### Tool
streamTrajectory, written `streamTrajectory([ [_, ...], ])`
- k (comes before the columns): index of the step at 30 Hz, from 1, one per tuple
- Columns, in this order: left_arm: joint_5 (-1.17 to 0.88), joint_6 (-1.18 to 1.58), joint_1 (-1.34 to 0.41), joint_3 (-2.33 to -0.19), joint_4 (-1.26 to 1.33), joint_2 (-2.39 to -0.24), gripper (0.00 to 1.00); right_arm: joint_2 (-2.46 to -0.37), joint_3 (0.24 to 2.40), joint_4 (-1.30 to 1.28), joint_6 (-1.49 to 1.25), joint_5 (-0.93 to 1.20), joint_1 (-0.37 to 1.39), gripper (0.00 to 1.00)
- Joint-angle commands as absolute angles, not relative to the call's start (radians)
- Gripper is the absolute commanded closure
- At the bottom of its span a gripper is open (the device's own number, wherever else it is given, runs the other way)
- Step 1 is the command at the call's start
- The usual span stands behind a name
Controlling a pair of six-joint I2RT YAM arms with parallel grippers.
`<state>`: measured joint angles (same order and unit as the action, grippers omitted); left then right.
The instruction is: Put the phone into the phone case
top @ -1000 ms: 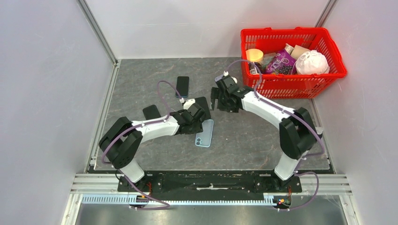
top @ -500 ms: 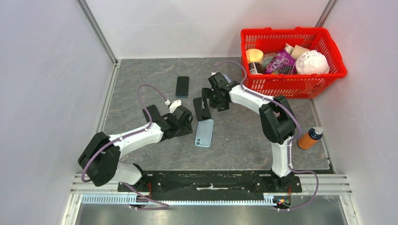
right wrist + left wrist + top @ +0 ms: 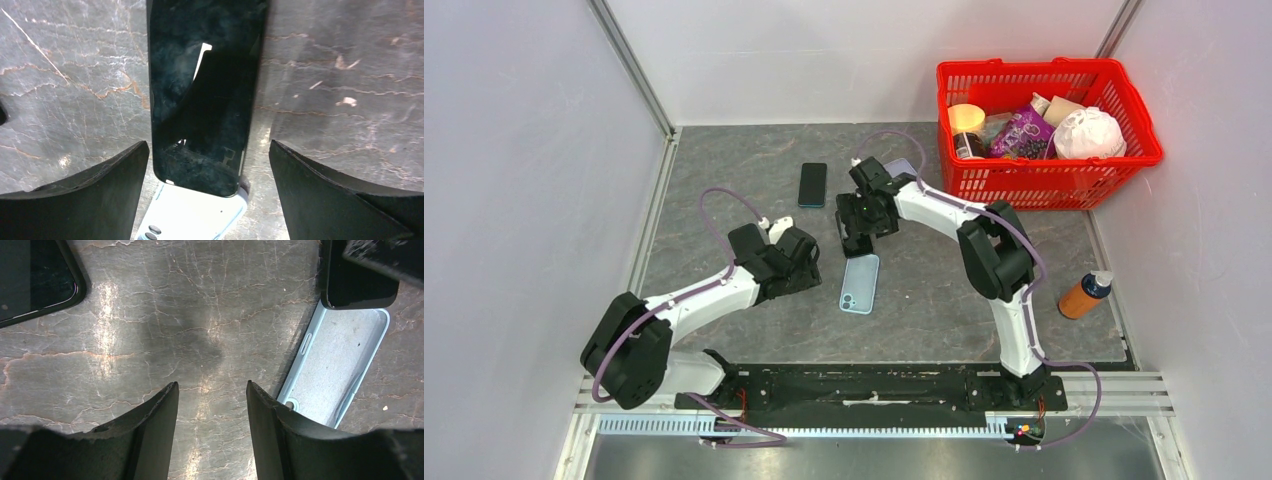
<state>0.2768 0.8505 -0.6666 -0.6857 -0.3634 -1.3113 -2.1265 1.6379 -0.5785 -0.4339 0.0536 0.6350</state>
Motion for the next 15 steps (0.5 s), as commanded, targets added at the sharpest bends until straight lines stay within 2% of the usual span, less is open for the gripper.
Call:
streamTrajectory([
  [1,0.261,0.827,-0.658,-0.678,-0.329,-1.296,0.41,-2.162,1.703,-0.623,-0.393,0.009,0.672,0.03],
  [15,0.251,0.836,-0.650,-0.678,-0.316,-1.314,0.42,-2.261,1.810,-0.755,-0.389,-0.190,0.756,0.03],
])
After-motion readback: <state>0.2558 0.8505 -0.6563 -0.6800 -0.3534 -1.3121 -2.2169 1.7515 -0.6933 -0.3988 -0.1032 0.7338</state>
